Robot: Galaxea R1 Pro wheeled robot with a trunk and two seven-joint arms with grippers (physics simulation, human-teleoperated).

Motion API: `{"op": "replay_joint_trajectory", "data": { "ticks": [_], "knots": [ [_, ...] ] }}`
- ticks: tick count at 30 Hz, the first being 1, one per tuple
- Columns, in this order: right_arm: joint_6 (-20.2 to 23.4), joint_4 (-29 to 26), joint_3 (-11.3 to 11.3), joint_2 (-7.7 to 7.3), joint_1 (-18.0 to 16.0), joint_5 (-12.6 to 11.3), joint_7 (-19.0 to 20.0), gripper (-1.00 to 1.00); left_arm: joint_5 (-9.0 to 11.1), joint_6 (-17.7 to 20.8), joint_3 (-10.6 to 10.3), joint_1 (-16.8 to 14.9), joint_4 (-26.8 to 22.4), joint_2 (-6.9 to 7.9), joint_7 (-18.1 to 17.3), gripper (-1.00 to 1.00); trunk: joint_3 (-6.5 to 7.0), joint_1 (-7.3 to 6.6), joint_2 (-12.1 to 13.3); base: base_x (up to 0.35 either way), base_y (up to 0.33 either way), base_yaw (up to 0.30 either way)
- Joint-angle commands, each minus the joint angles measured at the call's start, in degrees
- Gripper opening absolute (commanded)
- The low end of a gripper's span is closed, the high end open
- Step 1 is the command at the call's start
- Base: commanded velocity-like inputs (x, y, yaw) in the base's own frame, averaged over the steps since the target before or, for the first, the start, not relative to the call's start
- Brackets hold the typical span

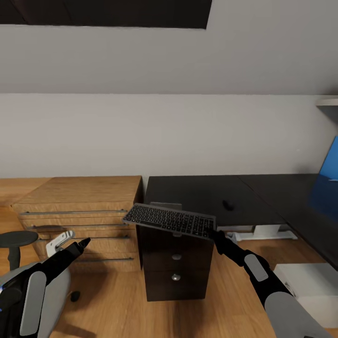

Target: In the bedroom, organize the workspace by keeping the computer under the desk, ensuring the monitor is on the desk, placing the keyboard on the desk next to the monitor, placing the mouse on the desk next to the keyboard, moving the folder from the swivel chair onto the desk next to the mouse, stacking the notebook on top of the folder with the pen on top of the notebook, and positioning the swivel chair next to the desk.

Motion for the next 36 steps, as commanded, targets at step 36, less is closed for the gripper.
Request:
{"op": "replay_joint_trajectory", "data": {
  "ticks": [36],
  "knots": [
    [-9.5,-2.1,0.2,2.08,0.0,0.2,8.0,-1.00,0.4,0.2,-0.8,-0.1,-0.1,-0.14,0.2,1.00,6.41,-7.92,14.4,0.000,0.000,0.000]
  ]
}}
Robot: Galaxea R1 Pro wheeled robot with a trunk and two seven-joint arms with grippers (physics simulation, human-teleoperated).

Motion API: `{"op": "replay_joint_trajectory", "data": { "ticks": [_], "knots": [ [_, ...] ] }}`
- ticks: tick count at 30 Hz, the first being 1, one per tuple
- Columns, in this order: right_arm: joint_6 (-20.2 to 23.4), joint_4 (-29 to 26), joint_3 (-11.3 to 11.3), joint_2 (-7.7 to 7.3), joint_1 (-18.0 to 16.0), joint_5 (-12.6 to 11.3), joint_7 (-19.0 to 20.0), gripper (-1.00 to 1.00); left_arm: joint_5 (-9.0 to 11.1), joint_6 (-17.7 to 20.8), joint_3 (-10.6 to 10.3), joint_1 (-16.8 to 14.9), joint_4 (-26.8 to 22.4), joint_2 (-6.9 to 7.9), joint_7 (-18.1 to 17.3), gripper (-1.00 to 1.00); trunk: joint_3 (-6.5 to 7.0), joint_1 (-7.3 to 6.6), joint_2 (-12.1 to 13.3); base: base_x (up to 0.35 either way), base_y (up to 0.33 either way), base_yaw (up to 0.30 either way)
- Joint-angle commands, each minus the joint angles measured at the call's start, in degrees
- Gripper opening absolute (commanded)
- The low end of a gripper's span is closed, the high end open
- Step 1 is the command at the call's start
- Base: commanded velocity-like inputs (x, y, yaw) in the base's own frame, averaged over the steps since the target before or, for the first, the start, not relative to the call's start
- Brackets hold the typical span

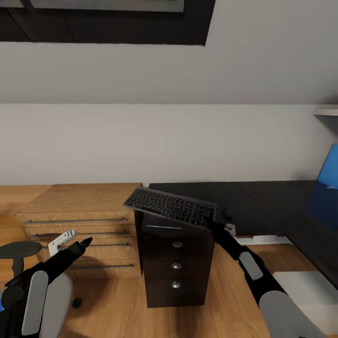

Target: In the bedroom, organize the workspace by keeping the computer under the desk, ensuring the monitor is on the desk, placing the keyboard on the desk next to the monitor, placing the mouse on the desk next to the keyboard, moving the folder from the swivel chair onto the desk next to the mouse, stacking the notebook on top of the folder with the pen on top of the notebook, and positioning the swivel chair next to the desk.

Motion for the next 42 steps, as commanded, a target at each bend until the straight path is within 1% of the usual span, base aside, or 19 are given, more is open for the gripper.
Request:
{"op": "replay_joint_trajectory", "data": {
  "ticks": [1,4,6,7,9,11,14,20,22,24,25,27,28,30,32,34,37,40,42],
  "knots": [
    [-0.9,-0.3,-0.1,0.14,0.0,-0.3,-0.3,-1.00,0.4,0.3,0.1,-0.1,-0.1,-0.05,0.2,1.00,0.12,-0.23,0.4,0.000,0.000,0.000],
    [-3.8,-0.7,-0.2,1.24,0.0,-0.3,-2.2,-1.00,0.4,0.3,-0.1,-0.1,-0.1,-0.05,0.2,1.00,0.66,-0.89,1.6,0.000,0.000,0.000],
    [-7.4,-1.1,-0.5,2.61,0.0,-0.3,-6.4,-1.00,0.4,0.3,-0.7,-0.1,-0.1,-0.05,0.2,1.00,1.02,-1.33,2.4,0.000,0.000,0.000],
    [-10.7,-1.2,-0.6,3.42,0.0,-0.4,-9.5,-1.00,0.4,0.3,-1.0,-0.1,-0.1,-0.05,0.2,1.00,1.20,-1.55,2.8,0.000,0.000,0.000],
    [-14.5,-1.3,-0.7,4.42,0.0,-0.5,-11.3,-1.00,0.4,0.2,-1.2,-0.1,-0.1,-0.05,0.3,1.00,1.56,-1.99,3.6,0.000,0.000,0.000],
    [-16.9,-1.3,-0.8,5.21,0.0,-0.5,-12.1,-1.00,0.4,0.2,-1.3,-0.1,-0.1,-0.05,0.3,1.00,1.92,-2.43,4.4,0.000,0.000,0.000],
    [-23.3,-1.2,-0.8,6.98,0.0,-0.5,-13.7,-1.00,0.4,0.2,-1.4,-0.1,-0.1,-0.08,0.3,1.00,2.46,-3.09,5.6,0.000,0.000,0.000],
    [-31.6,-0.9,-0.8,7.86,0.0,-0.6,-15.2,-1.00,0.4,0.2,-1.7,-0.1,-0.1,-0.13,0.3,1.00,3.53,-4.40,8.0,0.000,0.000,0.000],
    [-32.7,-0.8,-0.9,7.92,0.0,-0.7,-16.0,-1.00,0.4,0.2,-1.9,-0.1,-0.1,-0.15,0.3,1.00,3.89,-4.84,8.8,0.000,0.000,0.000],
    [-33.1,-0.8,-1.0,7.90,0.0,-1.7,-17.2,-1.00,0.4,0.2,-2.4,-0.1,-0.1,-0.19,0.4,1.00,4.25,-5.28,9.6,0.000,0.000,0.000],
    [-33.2,-0.8,-1.2,7.86,0.0,-3.1,-18.3,-1.00,0.3,0.2,-3.0,-0.1,-0.1,-0.20,0.4,1.00,4.25,-5.28,9.6,0.000,0.000,0.000],
    [-33.3,-0.9,-1.5,7.65,0.0,-7.8,-20.6,-1.00,0.2,0.2,-4.5,-0.1,-0.1,-0.22,0.5,1.00,4.25,-5.28,9.6,0.000,0.000,0.000],
    [-33.4,-0.9,-1.5,7.61,0.0,-9.1,-21.1,-1.00,0.2,0.2,-5.0,-0.1,-0.1,-0.20,0.5,1.00,4.25,-5.28,9.6,0.000,0.000,0.000],
    [-33.4,-0.9,-1.6,7.48,0.0,-13.8,-22.4,-1.00,0.1,0.2,-6.7,-0.1,-0.1,-0.18,0.5,1.00,4.25,-5.28,9.6,0.000,0.000,0.000],
    [-33.4,-0.8,-1.6,7.44,0.0,-16.3,-23.2,-1.00,0.1,0.2,-7.5,-0.1,0.0,-0.20,0.5,1.00,4.25,-5.28,9.6,0.000,0.000,0.000],
    [-33.5,-0.8,-1.6,7.49,0.0,-17.4,-23.7,-1.00,0.1,0.2,-7.9,-0.1,0.0,-0.21,0.5,1.00,4.25,-5.28,9.6,0.000,0.000,0.000],
    [-33.6,-0.7,-1.6,7.62,0.0,-17.8,-23.9,-1.00,0.1,0.2,-8.4,-0.1,0.1,-0.22,0.4,1.00,4.25,-5.28,9.6,0.000,0.000,0.000],
    [-34.4,-0.1,-1.5,7.78,0.0,-18.0,-24.1,-1.00,0.0,0.2,-10.2,-0.1,0.1,-0.18,0.5,1.00,4.25,-5.28,9.6,0.000,0.000,0.000],
    [-36.0,0.4,-1.5,7.80,0.0,-18.1,-24.1,-1.00,0.0,0.2,-11.0,-0.1,0.2,-0.19,0.5,1.00,4.25,-5.28,9.6,0.000,0.000,0.000]
  ]
}}
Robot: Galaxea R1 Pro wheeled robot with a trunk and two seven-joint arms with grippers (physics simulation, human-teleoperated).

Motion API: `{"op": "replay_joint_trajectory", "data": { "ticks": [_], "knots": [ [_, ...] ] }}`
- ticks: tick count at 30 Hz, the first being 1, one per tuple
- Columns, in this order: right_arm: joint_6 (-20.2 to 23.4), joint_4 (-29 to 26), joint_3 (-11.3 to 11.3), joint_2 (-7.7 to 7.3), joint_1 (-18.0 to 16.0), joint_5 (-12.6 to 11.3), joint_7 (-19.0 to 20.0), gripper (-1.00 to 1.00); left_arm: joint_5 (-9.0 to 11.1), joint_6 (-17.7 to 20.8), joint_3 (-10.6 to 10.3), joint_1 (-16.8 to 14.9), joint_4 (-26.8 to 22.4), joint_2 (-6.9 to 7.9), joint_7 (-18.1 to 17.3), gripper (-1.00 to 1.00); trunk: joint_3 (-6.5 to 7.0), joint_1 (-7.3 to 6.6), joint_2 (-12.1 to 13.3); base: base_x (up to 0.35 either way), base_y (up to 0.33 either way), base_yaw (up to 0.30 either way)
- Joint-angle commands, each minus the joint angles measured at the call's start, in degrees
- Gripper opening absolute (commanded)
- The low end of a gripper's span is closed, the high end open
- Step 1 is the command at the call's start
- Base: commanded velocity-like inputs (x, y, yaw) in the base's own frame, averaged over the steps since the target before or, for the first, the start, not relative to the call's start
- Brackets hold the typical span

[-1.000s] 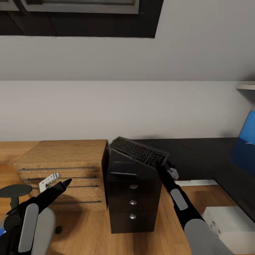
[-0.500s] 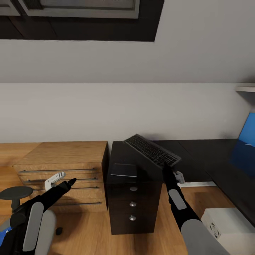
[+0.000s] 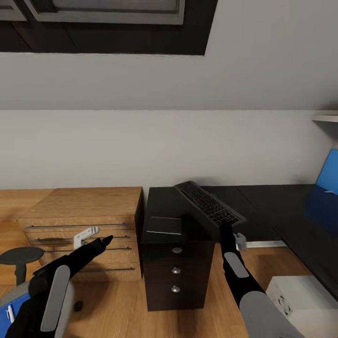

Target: In the bedroom, organize the workspace by keeping the computer under the desk, ensuring the monitor is on the desk, placing the keyboard on the desk next to the monitor, placing the mouse on the desk next to the keyboard, moving the folder from the swivel chair onto the desk next to the mouse, stacking the notebook on top of the folder with the pen on top of the notebook, and positioning the swivel chair next to the desk.

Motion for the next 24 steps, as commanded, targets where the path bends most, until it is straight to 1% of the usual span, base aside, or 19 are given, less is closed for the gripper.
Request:
{"op": "replay_joint_trajectory", "data": {
  "ticks": [1,4,5,6,8,10,11,14,18,20,24],
  "knots": [
    [-1.5,0.3,-0.2,0.00,-0.1,-0.5,0.4,-1.00,0.5,0.3,-0.2,-0.1,0.0,-0.06,0.2,1.00,-0.06,0.00,0.0,0.000,-0.035,0.000],
    [-6.4,0.6,-0.3,-0.15,-0.1,-0.6,-0.1,-1.00,0.4,0.3,-0.6,-0.1,0.0,-0.06,0.2,1.00,-0.06,0.00,0.0,0.000,-0.181,0.000],
    [-7.2,0.7,-0.3,-0.16,-0.1,-0.6,-0.4,-1.00,0.4,0.3,-0.6,-0.1,0.0,-0.07,0.2,1.00,-0.06,0.00,0.0,0.000,-0.253,0.000],
    [-8.8,0.8,-0.3,-0.18,-0.1,-0.6,-1.3,-1.00,0.4,0.3,-0.7,-0.1,0.0,-0.06,0.2,1.00,-0.06,0.00,0.0,0.000,-0.278,0.000],
    [-10.8,0.8,-0.4,-0.20,-0.1,-0.6,-3.1,-1.00,0.4,0.3,-0.7,-0.1,0.0,-0.07,0.2,1.00,-0.06,0.00,0.0,0.000,-0.296,0.000],
    [-12.8,0.9,-0.4,-0.21,-0.1,-0.6,-6.0,-1.00,0.4,0.3,-0.8,-0.1,0.0,-0.08,0.2,1.00,-0.06,0.00,0.0,0.000,-0.309,0.000],
    [-14.2,0.9,-0.5,-0.28,-0.1,-0.7,-8.6,-1.00,0.4,0.3,-0.8,-0.1,0.0,-0.09,0.2,1.00,-0.06,0.00,0.0,0.000,-0.317,0.000],
    [-14.8,0.9,-1.2,-0.30,-0.1,-0.7,-9.6,-1.00,0.4,0.3,-0.9,-0.1,0.0,-0.09,0.2,1.00,-0.06,0.00,0.0,0.000,-0.319,0.000],
    [-15.0,0.9,-4.2,-0.31,-0.1,-0.7,-9.9,-1.00,0.4,0.3,-0.9,-0.1,0.0,-0.09,0.2,1.00,-0.06,0.00,0.0,0.000,-0.279,0.000],
    [-15.0,0.9,-5.3,-0.29,-0.1,-0.8,-9.9,-1.00,0.4,0.4,-0.9,-0.1,0.0,-0.06,0.2,1.00,-0.06,0.00,0.0,0.000,-0.105,0.000],
    [-15.0,1.0,-6.0,-0.23,-0.1,-0.8,-10.0,-1.00,0.4,0.4,-0.8,-0.1,0.0,-0.01,0.1,1.00,-0.06,0.00,0.0,0.000,-0.030,0.000]
  ]
}}
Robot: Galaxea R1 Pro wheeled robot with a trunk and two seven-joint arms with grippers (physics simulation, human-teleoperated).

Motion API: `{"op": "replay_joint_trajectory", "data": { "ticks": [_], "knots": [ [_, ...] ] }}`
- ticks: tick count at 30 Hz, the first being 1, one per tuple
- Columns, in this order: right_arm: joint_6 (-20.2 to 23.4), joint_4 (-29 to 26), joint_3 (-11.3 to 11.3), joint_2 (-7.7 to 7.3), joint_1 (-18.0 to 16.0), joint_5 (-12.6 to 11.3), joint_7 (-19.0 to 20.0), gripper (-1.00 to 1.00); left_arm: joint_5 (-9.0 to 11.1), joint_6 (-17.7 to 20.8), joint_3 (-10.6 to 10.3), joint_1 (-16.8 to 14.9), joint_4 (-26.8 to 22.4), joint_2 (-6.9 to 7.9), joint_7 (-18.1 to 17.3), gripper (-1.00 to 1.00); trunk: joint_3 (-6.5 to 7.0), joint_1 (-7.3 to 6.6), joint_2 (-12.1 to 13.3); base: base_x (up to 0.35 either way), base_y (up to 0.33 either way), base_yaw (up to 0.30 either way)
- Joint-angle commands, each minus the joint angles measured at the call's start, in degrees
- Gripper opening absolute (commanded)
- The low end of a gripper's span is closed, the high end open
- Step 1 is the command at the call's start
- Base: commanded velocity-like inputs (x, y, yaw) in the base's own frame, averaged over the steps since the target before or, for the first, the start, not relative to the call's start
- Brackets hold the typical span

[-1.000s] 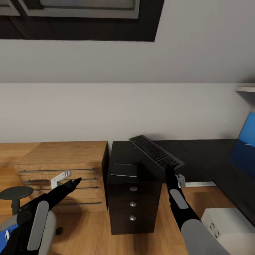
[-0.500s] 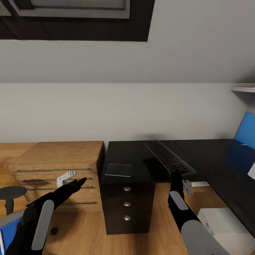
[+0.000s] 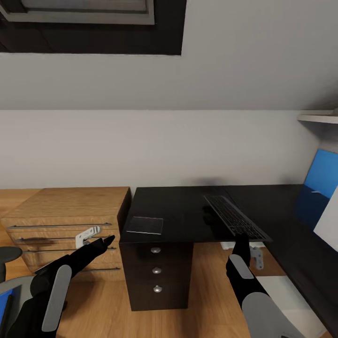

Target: In the bedroom, organize the workspace by keeping the computer under the desk, ensuring the monitor is on the desk, placing the keyboard on the desk next to the monitor, placing the mouse on the desk next to the keyboard, moving the folder from the swivel chair onto the desk next to the mouse, stacking the notebook on top of the folder with the pen on top of the notebook, and positioning the swivel chair next to the desk.

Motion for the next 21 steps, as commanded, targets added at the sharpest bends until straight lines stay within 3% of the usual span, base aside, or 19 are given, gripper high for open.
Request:
{"op": "replay_joint_trajectory", "data": {
  "ticks": [1,9,21],
  "knots": [
    [-0.1,0.0,-0.2,0.05,0.0,-0.4,0.2,-1.00,0.5,0.3,0.1,-0.1,-0.1,-0.04,0.2,1.00,-0.06,0.00,0.0,0.000,-0.007,0.000],
    [0.0,2.3,-0.4,0.00,-0.1,-0.7,0.2,-1.00,0.5,0.3,0.1,-0.1,-0.1,-0.04,0.1,1.00,-0.06,0.00,0.0,0.000,-0.001,0.000],
    [0.0,3.2,-0.8,-1.53,-0.1,-5.6,0.3,-1.00,0.5,0.4,0.1,-0.1,-0.1,-0.04,0.1,1.00,-0.06,0.00,0.0,0.000,0.000,0.000]
  ]
}}
